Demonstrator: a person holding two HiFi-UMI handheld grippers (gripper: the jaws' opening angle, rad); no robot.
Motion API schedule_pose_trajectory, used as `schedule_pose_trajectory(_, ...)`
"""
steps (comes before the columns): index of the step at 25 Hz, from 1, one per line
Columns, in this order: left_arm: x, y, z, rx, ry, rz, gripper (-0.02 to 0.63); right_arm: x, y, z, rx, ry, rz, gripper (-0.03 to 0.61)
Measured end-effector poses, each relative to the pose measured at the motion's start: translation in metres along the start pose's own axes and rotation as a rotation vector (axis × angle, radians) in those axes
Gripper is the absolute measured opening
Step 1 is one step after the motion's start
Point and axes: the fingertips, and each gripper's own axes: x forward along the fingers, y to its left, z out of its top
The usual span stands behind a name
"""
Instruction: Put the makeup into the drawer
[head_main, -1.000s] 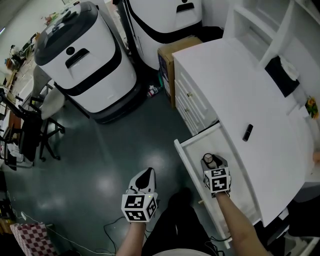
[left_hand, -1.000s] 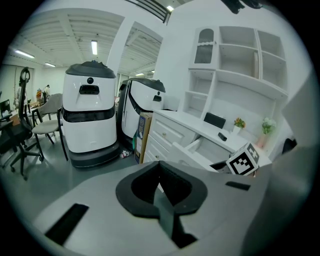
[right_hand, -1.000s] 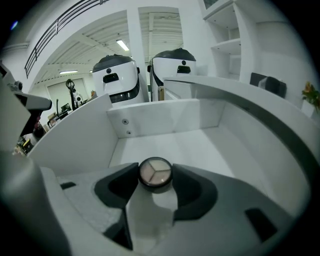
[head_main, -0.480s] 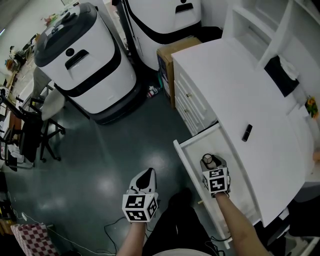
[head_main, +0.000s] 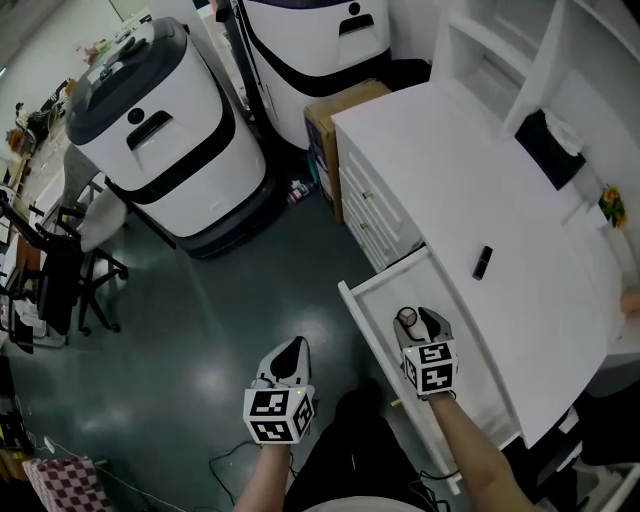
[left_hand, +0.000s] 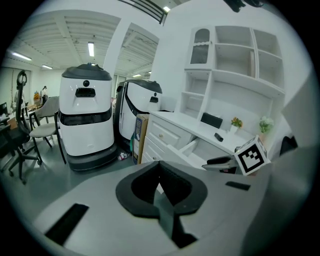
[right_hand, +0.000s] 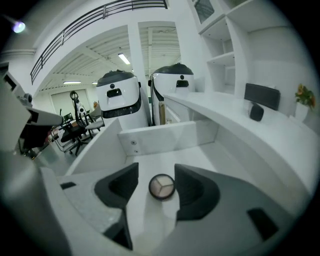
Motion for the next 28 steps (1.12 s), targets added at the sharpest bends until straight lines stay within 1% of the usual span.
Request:
schedule_pose_trajectory(3,-0.001,-0.009,0.004,0.011,-0.008,-0.021,-0.002,-0.017,0.001,0.020,0.021,-0.060,-0.005,0.212)
schedule_pose_trajectory(9,-0.001,-0.026,0.017,0.045,-0.035,-0.069,-0.002,-0.055,-0.011,0.058,0.056,-0.165,-0.046,0.210)
schedule_pose_trajectory(13,0.002,-0.039,0.028,0.072,-0.051,-0.106,-0.002,-0.080,-0.028,0.083,0.092,-0.239,-0.101,0.211)
schedule_pose_trajectory(17,0.007,-0.056,0.037,0.098,-0.063,-0.148,-0.002,-0.099,-0.052,0.103,0.101,-0.291,-0.165,0.212)
schedule_pose_trajectory(22,0.012,-0.072,0.045,0.120,-0.072,-0.185,-0.002,-0.113,-0.086,0.115,0.136,-0.314,-0.248,0.210)
schedule_pose_trajectory(28,0.019,-0.079,0.053,0.130,-0.071,-0.205,-0.002,-0.115,-0.118,0.115,0.159,-0.293,-0.328,0.212)
